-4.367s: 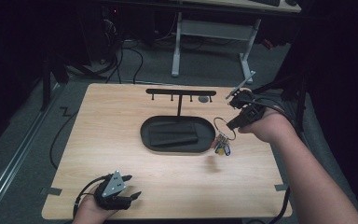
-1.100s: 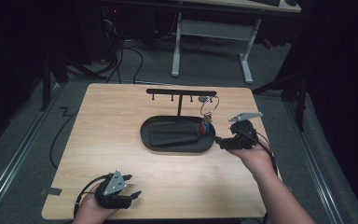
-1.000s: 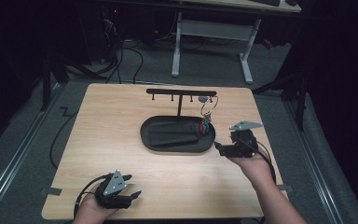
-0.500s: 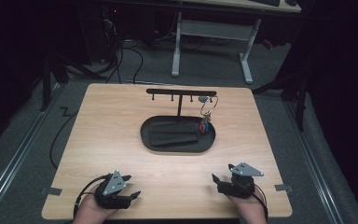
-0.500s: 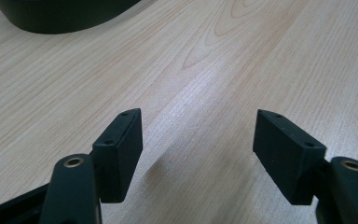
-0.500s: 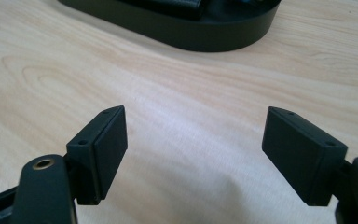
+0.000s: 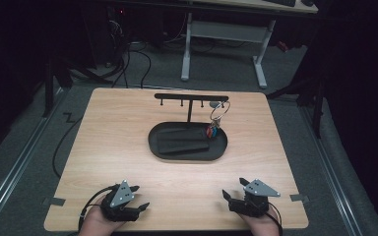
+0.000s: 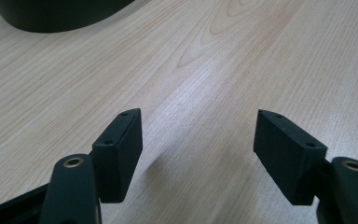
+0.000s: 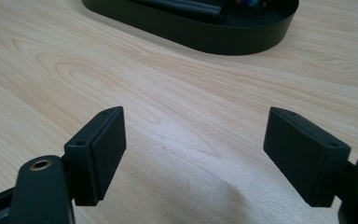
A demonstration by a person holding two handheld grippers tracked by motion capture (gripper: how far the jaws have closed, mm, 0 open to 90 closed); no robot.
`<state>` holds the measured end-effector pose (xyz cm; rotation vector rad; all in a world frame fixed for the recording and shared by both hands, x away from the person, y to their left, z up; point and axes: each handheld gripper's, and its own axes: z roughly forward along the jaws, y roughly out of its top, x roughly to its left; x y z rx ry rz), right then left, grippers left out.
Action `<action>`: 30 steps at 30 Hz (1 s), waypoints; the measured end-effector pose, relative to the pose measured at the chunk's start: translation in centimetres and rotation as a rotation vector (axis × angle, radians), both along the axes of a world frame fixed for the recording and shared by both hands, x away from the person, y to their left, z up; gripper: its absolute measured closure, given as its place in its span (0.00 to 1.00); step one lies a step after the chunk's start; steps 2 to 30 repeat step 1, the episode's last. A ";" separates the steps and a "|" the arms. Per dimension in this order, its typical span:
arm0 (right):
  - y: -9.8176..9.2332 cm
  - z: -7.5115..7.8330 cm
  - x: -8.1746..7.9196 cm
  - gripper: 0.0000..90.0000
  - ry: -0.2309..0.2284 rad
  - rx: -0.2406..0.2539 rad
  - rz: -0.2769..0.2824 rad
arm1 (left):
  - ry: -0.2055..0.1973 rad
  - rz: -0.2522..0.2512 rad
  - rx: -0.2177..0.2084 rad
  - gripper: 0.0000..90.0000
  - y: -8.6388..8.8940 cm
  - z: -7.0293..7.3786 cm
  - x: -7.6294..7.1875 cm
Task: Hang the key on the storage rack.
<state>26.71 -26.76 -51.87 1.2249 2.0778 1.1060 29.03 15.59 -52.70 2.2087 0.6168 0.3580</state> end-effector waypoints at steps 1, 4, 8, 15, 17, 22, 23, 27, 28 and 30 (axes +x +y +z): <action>0.0 0.0 0.0 0.23 -0.001 0.001 0.000 | 0.001 0.002 0.001 0.37 0.1 0.0 0.0; 0.0 0.0 0.0 0.23 -0.001 0.001 0.000 | 0.001 0.002 0.001 0.37 0.1 0.0 0.0; 0.0 0.0 0.0 0.23 -0.001 0.001 0.000 | 0.001 0.002 0.001 0.37 0.1 0.0 0.0; 0.0 0.0 0.0 0.23 -0.001 0.001 0.000 | 0.001 0.002 0.001 0.37 0.1 0.0 0.0; 0.0 0.0 0.0 0.23 -0.001 0.001 0.000 | 0.001 0.002 0.001 0.37 0.1 0.0 0.0; 0.0 0.0 0.0 0.23 -0.001 0.001 0.000 | 0.001 0.002 0.001 0.37 0.1 0.0 0.0; 0.0 0.0 0.0 0.23 -0.001 0.001 0.000 | 0.001 0.002 0.001 0.37 0.1 0.0 0.0; 0.0 0.0 0.0 0.23 -0.001 0.001 0.000 | 0.001 0.002 0.001 0.37 0.1 0.0 0.0; 0.0 0.0 0.0 0.23 -0.001 0.001 0.000 | 0.001 0.002 0.001 0.37 0.1 0.0 0.0; 0.0 0.0 0.0 0.23 -0.001 0.001 0.000 | 0.001 0.002 0.001 0.37 0.1 0.0 0.0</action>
